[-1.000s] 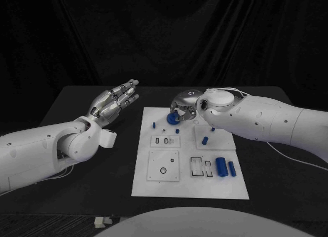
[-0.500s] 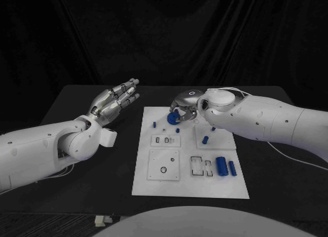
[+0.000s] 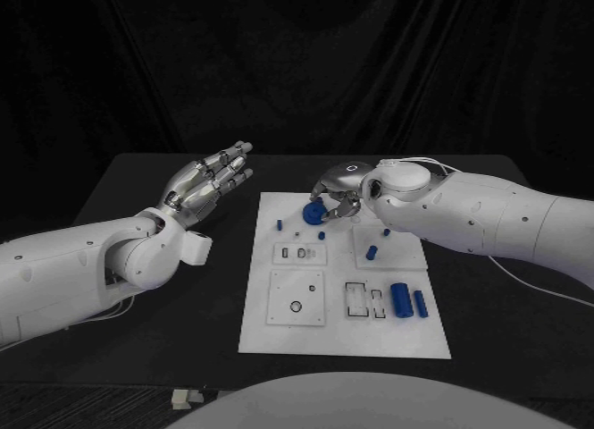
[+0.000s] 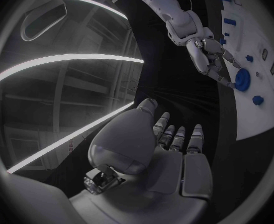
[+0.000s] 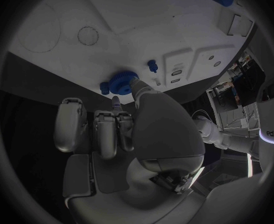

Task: Assemble the parts on the task board

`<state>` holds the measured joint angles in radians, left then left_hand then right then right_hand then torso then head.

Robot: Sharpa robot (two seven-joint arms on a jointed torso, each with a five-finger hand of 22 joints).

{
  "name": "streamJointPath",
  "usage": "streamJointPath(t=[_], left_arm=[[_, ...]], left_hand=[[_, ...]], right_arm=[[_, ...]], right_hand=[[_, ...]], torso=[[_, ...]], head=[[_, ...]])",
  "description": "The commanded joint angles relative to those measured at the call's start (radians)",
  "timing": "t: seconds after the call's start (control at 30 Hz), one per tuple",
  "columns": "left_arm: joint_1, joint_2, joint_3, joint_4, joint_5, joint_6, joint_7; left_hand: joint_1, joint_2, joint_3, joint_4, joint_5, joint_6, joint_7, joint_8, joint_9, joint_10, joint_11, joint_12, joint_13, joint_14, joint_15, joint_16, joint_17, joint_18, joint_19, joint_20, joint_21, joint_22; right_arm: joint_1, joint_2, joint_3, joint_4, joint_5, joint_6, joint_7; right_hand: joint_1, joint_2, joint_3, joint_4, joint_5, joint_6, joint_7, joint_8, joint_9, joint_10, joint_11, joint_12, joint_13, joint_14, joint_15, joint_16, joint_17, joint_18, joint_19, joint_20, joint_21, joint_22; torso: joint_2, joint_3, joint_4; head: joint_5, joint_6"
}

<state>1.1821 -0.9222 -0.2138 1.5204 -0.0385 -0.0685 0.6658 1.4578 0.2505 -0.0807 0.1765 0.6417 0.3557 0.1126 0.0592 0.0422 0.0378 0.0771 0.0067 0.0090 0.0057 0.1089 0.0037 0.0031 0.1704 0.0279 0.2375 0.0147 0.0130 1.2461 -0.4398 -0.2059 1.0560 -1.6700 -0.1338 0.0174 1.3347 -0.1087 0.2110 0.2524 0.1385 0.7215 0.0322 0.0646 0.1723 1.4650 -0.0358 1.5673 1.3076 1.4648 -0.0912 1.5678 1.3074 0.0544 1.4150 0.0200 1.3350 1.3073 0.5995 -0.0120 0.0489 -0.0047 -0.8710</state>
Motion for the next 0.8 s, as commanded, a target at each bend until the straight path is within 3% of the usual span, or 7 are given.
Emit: streamJointPath(t=[0.03, 0.5, 0.8], left_arm=[[-0.001, 0.003, 0.001, 0.001, 0.0, 0.013, 0.009], [-0.002, 0.003, 0.001, 0.001, 0.0, 0.013, 0.009], [-0.002, 0.001, 0.001, 0.002, 0.0, 0.013, 0.006]], left_hand=[[0.008, -0.002, 0.0, -0.007, 0.005, 0.007, 0.002, 0.004, 0.002, 0.0, 0.008, 0.004, 0.001, 0.0, 0.004, 0.001, 0.0, 0.011, -0.002, 0.008, 0.007, 0.002], [0.008, 0.001, 0.004, -0.009, 0.006, 0.008, 0.003, 0.004, 0.002, 0.0, 0.01, 0.004, 0.001, 0.0, 0.004, 0.001, 0.0, 0.011, -0.001, 0.009, 0.007, 0.002], [0.009, 0.002, 0.006, -0.009, 0.006, 0.008, 0.003, 0.004, 0.002, 0.001, 0.011, 0.004, 0.002, 0.0, 0.004, 0.001, 0.0, 0.011, -0.001, 0.009, 0.007, 0.002]], right_arm=[[-0.002, -0.003, 0.0, 0.002, -0.006, 0.019, -0.005], [-0.004, -0.005, 0.0, 0.002, -0.006, 0.034, -0.011], [-0.005, -0.014, 0.0, 0.004, -0.006, 0.022, -0.01]], right_hand=[[-0.014, 0.002, -0.008, 0.005, -0.007, 0.015, -0.002, 0.004, -0.001, 0.106, -0.009, 0.004, 0.263, 0.106, -0.006, 0.003, 0.263, 0.006, -0.007, 0.001, -0.007, 0.168], [-0.034, 0.02, -0.014, 0.013, -0.011, 0.129, -0.005, 0.043, -0.003, 0.106, -0.013, 0.004, 0.263, 0.106, -0.01, 0.003, 0.263, 0.007, -0.006, -0.003, -0.014, 0.172], [-0.051, 0.024, -0.02, 0.021, -0.011, 0.196, 0.021, 0.063, -0.002, 0.106, 0.007, 0.004, 0.263, 0.106, 0.002, 0.003, 0.263, 0.005, -0.002, 0.005, -0.014, 0.176]], torso=[[0.0, 0.0003, 0.0009], [0.0, -0.0001, 0.0011], [0.0, -0.0001, 0.0014]], head=[[-0.001, 0.0], [0.001, -0.002], [0.002, -0.002]])
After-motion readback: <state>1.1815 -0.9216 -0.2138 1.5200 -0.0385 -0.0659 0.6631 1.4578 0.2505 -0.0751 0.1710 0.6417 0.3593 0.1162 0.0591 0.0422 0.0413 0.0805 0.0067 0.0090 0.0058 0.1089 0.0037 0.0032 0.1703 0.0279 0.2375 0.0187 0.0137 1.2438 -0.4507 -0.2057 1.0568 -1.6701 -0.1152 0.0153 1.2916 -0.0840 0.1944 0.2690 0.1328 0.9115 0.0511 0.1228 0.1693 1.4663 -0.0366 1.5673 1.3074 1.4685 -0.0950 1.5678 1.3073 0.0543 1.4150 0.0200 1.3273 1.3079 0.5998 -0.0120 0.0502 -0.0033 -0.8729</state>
